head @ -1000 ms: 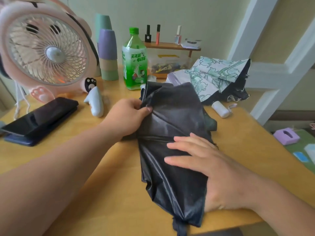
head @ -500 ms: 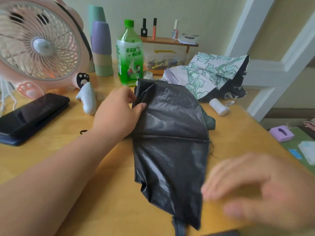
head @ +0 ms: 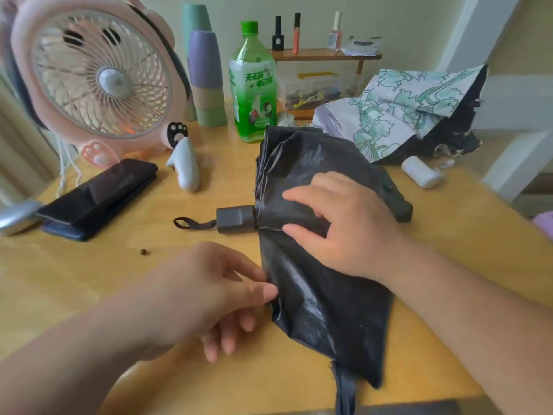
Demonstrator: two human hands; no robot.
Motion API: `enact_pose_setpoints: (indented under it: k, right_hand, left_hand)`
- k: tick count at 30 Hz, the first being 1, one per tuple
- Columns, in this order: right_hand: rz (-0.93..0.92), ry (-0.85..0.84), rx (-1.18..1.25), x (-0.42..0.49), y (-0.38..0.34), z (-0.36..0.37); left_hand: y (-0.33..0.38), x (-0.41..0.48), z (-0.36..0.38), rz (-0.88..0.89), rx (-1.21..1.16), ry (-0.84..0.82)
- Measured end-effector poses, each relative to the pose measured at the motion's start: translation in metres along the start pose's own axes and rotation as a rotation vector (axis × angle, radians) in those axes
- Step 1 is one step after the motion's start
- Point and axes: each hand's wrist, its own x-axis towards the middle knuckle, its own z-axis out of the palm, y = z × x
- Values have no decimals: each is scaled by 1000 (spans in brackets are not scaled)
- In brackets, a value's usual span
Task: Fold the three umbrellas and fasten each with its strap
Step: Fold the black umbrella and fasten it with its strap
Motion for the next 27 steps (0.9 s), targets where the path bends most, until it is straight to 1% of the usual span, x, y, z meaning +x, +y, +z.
enact_pose_setpoints:
  k: [3, 5, 8, 12, 14, 16, 18, 20, 22, 24, 25, 26, 27]
  right_hand:
    - [11, -74, -41, -9, -1, 6]
    - [40, -99, -54, -8, -2, 7]
    - [93, -124, -88, -4, -8, 7]
    - [135, -108, -264, -3, -11, 5]
    - [179, -176, -305, -2, -10, 4]
    - [222, -275, -297, -2, -8, 5]
    - [238, -336, -275, -2, -4, 6]
    - [248, -362, -257, -2, -3, 7]
    - [251, -368, -252, -1, -2, 7]
    - [255, -375, -249, -2, -2, 8]
    - [256, -378, -247, -2, -2, 8]
    - [256, -377, -244, -2, -2, 9]
    - [255, -375, -243, -2, -2, 9]
  left_hand:
    - [1, 5, 7, 6, -129, 1]
    - [2, 4, 9, 15, -131, -11]
    - [5, -1, 11, -7, -135, -86]
    - [3, -2, 15, -36, -157, -104]
    - [1, -4, 17, -38, -139, -116]
    - [1, -6, 18, -53, -131, -142]
    - [0, -9, 19, -54, -124, -162]
    - [-2, -12, 19, -6, -73, -117]
    - [-8, -16, 20, 119, 84, 42]
    - [-15, -20, 23, 301, 190, 221]
    - [-17, -21, 24, 370, 194, 261]
    - [-19, -22, 26, 405, 176, 259]
    - [-20, -22, 28, 403, 145, 231]
